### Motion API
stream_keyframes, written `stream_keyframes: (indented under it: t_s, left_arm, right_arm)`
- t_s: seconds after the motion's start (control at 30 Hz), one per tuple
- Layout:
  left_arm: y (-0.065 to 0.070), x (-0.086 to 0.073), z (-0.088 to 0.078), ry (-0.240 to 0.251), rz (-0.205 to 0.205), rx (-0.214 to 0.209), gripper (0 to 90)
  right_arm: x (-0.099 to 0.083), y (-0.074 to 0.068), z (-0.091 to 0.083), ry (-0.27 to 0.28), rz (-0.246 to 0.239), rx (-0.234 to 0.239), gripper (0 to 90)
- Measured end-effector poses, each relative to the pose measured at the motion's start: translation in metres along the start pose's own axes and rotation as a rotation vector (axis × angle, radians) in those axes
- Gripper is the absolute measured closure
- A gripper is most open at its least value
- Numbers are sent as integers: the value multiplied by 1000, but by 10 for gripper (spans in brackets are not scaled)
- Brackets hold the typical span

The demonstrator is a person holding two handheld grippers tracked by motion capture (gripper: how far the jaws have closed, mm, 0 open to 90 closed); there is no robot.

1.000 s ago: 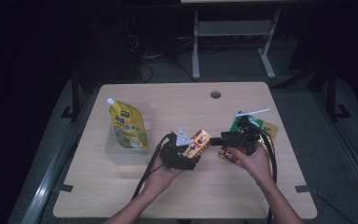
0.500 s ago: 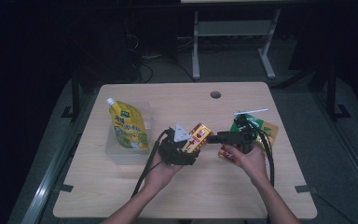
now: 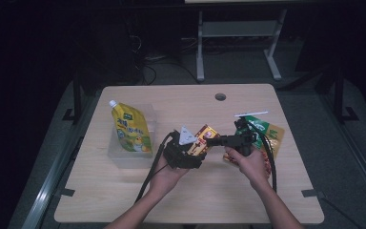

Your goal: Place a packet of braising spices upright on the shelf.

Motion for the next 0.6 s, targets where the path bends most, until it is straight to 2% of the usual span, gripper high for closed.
stream_keyframes:
  t_s: [0.13, 0.23, 0.4, 0.6]
  left_arm:
    - [4, 0, 3, -4, -6, -14, 320]
    - [5, -1, 5, -10, -10, -19, 320]
    - [2, -4, 8, -17, -13, -26, 319]
    - [1, -7, 10, -28, -20, -26, 319]
  right_arm:
    - [1, -2, 2, -1, 2, 23, 396]
    - [1, -1, 3, -1, 1, -1, 430]
    - [2, -1, -1, 15, 31, 41, 534]
    - [3, -4, 1, 5, 25, 36, 574]
Point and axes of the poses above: each handheld gripper's, and its own axes: z roughly forward along the jaws, x roughly out of its top, y roughly to its right, the point moved 4 cm from there along z, roughly forward along the jaws, and after that the axes turned 15 degrees about -y, right-handed, at the moved point
